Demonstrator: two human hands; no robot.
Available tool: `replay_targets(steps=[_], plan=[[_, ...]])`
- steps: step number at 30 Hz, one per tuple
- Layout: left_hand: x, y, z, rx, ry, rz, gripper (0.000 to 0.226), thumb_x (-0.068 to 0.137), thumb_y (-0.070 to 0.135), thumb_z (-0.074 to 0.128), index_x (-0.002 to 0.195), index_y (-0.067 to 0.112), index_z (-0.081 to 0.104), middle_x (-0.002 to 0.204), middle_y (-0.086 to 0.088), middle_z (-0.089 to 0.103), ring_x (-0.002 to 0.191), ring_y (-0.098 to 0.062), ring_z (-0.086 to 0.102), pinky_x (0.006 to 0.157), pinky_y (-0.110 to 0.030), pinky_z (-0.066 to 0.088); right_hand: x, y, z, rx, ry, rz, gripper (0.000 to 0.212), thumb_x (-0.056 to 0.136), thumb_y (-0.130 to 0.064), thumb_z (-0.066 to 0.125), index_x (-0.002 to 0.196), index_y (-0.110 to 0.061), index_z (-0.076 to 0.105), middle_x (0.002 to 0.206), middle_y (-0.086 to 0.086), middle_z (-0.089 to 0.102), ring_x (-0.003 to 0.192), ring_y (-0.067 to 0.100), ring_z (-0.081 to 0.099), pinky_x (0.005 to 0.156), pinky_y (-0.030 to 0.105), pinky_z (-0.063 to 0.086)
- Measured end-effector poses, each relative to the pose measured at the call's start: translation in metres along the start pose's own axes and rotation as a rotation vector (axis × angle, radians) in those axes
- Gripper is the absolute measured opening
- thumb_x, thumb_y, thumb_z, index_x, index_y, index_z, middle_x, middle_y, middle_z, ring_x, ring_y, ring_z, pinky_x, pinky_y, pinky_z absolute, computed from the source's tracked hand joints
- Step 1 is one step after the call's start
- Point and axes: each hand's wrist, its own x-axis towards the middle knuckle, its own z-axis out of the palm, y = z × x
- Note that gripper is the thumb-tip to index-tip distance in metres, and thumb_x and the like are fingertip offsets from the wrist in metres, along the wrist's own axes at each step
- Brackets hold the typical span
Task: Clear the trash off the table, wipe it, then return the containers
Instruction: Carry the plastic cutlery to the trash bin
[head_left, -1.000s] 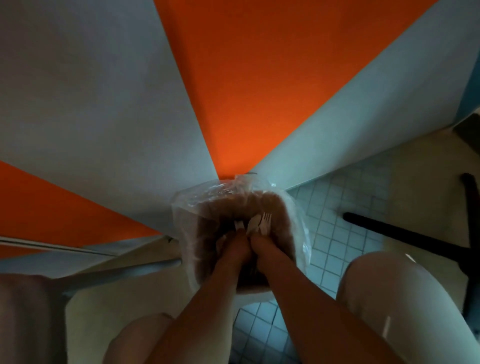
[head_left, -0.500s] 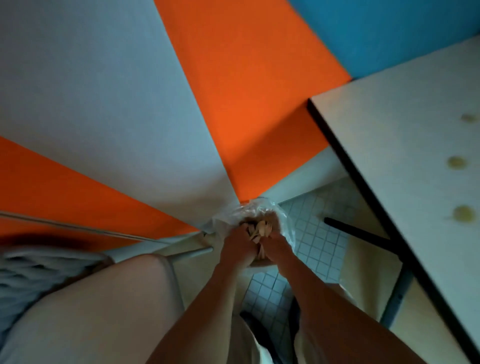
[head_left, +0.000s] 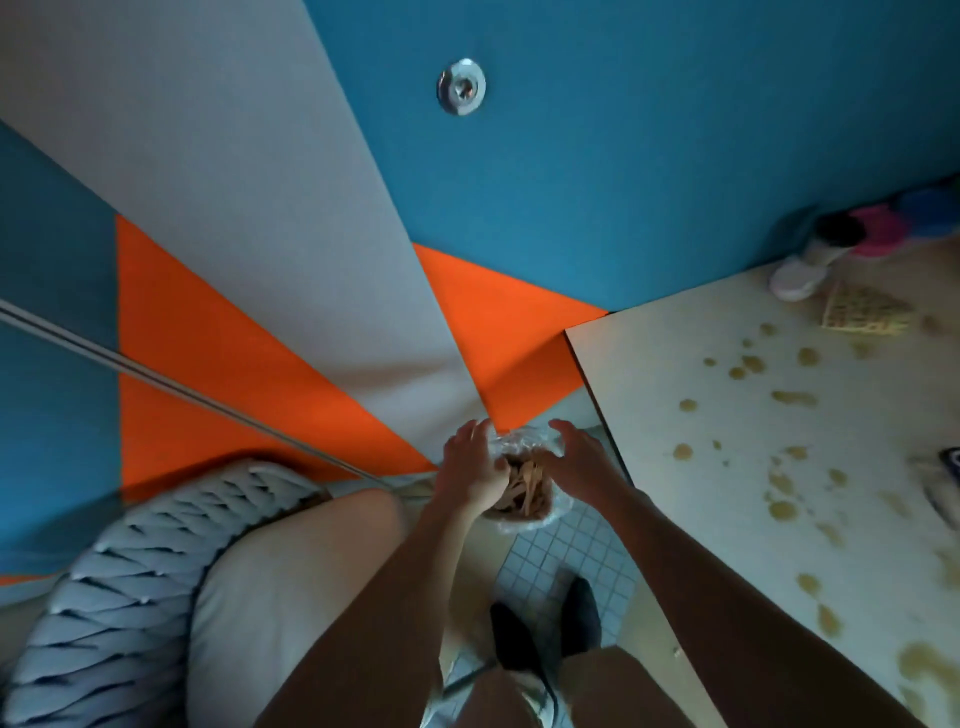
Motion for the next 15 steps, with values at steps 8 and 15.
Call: replay_targets(steps=[8, 15], plan=[[-0.052, 0.032, -0.03, 0.007, 0.114, 0.13, 0.072, 0.099, 0.03, 0.057, 0.159, 0.023, 0.019, 0.168, -0.003, 0.01, 0.153, -0.028, 0.014, 0.123, -0.045, 0.025, -0.061, -0.011, -0.036, -0.077, 0.194, -0.139, 0.072, 0.093, -0.03, 0.06, 0.154, -0.024, 0.022, 0.155, 0.01, 0.032, 0.132, 0.033, 0.047, 0.103, 0.046, 0.044], [-0.106, 0.054, -0.038, 0.013, 0.177, 0.272, 0.075, 0.098, 0.026, 0.058, 0.16, 0.029, 0.016, 0.169, 0.002, 0.003, 0.154, -0.028, 0.01, 0.119, -0.05, 0.03, -0.121, -0.002, -0.039, -0.053, 0.417, -0.236, 0.072, 0.093, -0.034, 0.061, 0.154, -0.026, 0.025, 0.157, 0.006, 0.03, 0.137, 0.032, 0.041, 0.105, 0.046, 0.043]])
